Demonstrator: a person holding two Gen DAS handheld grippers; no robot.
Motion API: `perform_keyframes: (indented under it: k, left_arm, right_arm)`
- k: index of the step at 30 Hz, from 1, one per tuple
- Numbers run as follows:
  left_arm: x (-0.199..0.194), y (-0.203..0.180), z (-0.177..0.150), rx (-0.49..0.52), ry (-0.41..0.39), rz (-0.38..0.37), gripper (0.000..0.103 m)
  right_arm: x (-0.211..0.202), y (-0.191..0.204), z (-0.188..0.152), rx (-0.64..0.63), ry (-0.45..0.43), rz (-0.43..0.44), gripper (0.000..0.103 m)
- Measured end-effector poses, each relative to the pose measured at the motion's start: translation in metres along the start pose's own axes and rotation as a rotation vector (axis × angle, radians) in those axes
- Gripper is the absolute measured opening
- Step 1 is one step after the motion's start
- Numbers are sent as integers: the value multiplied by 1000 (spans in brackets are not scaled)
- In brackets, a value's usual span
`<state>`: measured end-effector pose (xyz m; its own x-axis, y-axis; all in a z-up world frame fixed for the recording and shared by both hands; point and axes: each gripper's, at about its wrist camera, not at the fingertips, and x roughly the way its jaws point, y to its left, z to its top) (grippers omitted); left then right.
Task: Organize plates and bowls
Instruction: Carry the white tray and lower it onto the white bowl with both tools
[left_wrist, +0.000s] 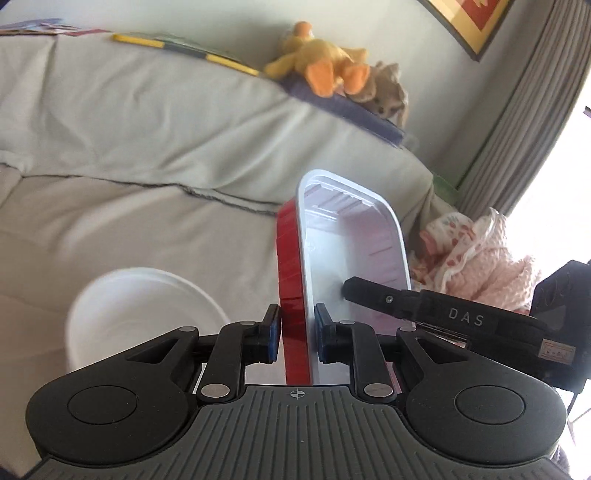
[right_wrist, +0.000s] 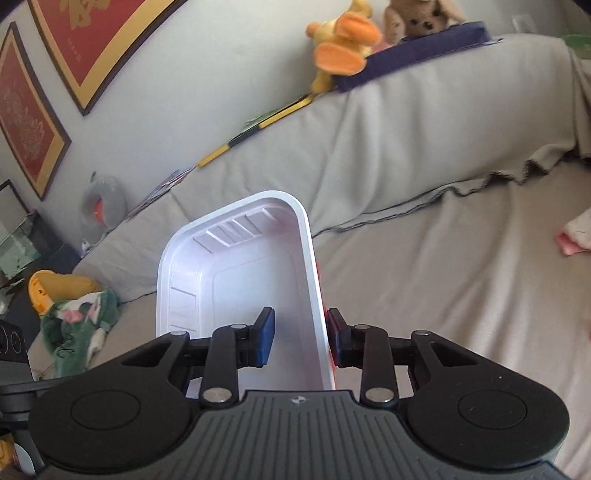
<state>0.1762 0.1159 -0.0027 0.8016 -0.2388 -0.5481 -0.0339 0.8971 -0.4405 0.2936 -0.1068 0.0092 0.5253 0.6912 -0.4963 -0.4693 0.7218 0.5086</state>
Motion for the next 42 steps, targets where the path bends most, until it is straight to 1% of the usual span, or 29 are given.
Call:
perform_keyframes:
  k: [2,3,6,9,12,16,19,23,24,26,29,31,32,34,36,40,42]
  left_arm:
    - [-9,26,7,-67,3,37,21]
    - [-13,38,9,-94,3,44,21]
    - [-24,71,4,-148,4,60,21]
    - [-26,99,2,-199,19,63,21]
    - [-14,114,0,-222,44,67,21]
    - [6,130,-2,-274,88,54,21]
    - [8,135,-3,-294,94,36,21]
    - [-6,137,-5,-313,58,48,21]
    - [-9,137,-6,-321,48,47,21]
    - [-14,137,-10,-336,37,44,21]
    - [-13,138,-14,-354,44,35,21]
    - [-11,135,-13,-345,52,23,21]
    - [-10,133,-12,-338,53,20,21]
    - [-7,130,-9,-325,53,29,21]
    - [-5,130,-4,-324,55,35,21]
    - [-11,134,4,-336,35,39,21]
    - [-13,137,3,-345,27,34,21]
  right_arm:
    - [23,24,-1,-9,46,24,30]
    - [33,35,-4,-22,62,32,30]
    - [56,63,-15,-66,116,28,30]
    - [73,83,-27,-101,142,4,30]
    - [89,89,-33,-111,162,-34,30]
    - [109,80,-38,-85,205,-74,30]
    - [109,73,-40,-65,217,-60,32]
    - [96,68,-42,-56,192,-40,33]
    - [92,66,-43,-46,183,-31,36]
    - [84,60,-48,-11,167,-19,38]
    - [76,53,-58,27,149,-2,38]
    - [73,53,-62,23,147,9,38]
    - [73,55,-61,10,148,11,39]
    - [75,61,-59,-25,140,-18,39]
    - [79,65,-53,-32,141,-29,38]
    - [84,62,-43,18,176,8,38]
    - [83,63,-44,16,177,23,38]
